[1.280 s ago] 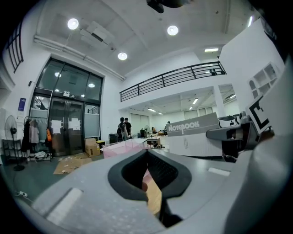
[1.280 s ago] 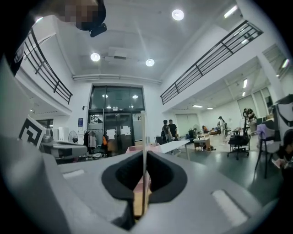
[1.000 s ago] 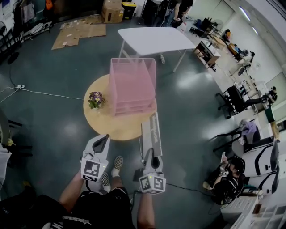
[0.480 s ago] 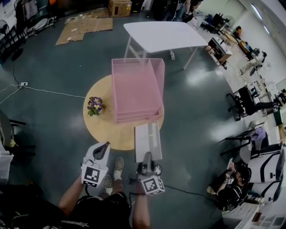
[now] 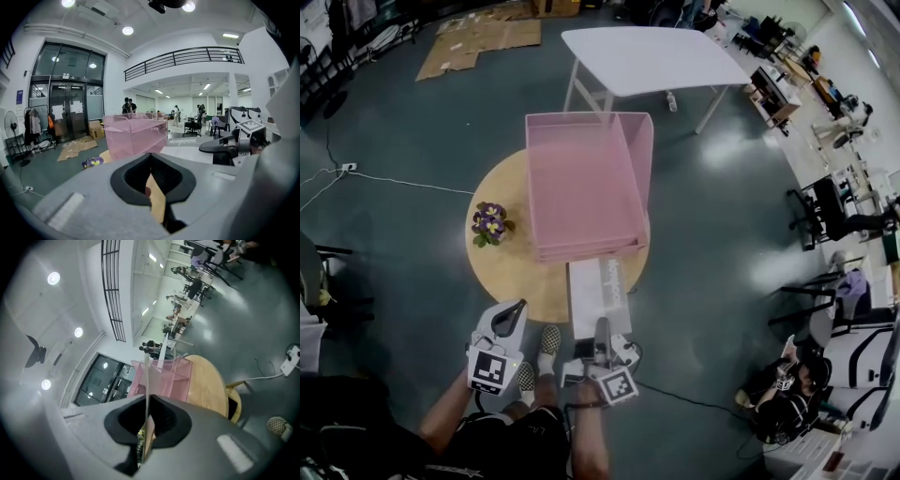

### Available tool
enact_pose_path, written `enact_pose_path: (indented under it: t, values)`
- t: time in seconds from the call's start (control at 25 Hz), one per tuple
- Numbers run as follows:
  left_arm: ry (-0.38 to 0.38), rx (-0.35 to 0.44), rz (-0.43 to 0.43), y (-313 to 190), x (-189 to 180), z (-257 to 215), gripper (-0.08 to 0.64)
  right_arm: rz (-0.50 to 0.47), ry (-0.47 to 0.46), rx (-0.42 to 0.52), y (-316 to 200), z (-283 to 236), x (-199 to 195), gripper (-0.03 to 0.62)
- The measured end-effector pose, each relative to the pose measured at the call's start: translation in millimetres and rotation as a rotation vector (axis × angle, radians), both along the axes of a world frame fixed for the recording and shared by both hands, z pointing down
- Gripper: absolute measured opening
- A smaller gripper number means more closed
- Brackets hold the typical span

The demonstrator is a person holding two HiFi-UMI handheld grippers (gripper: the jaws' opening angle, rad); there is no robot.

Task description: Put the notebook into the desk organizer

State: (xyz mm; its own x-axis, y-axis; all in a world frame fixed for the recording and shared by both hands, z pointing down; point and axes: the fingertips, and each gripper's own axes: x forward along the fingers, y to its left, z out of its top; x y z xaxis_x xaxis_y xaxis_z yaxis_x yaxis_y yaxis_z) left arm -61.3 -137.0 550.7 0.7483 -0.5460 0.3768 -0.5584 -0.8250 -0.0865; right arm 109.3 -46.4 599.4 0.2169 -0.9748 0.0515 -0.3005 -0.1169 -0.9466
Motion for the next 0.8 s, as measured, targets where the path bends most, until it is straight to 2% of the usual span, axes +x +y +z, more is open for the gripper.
enact_pose_path:
  t: [0.36,0.8]
  values:
    - [-0.033,-0.023,-0.016,-8.1,-1.5,14.6,0.011,-0.020,-0.079,0.018,-25.4,15.8,-0.9,0.013]
    - [-0.068,-0.066,-0.051,-18.0,-4.4,33.5,0.011,-0.059,-0.108,0.008,-56.5,29.4,2.2,0.012]
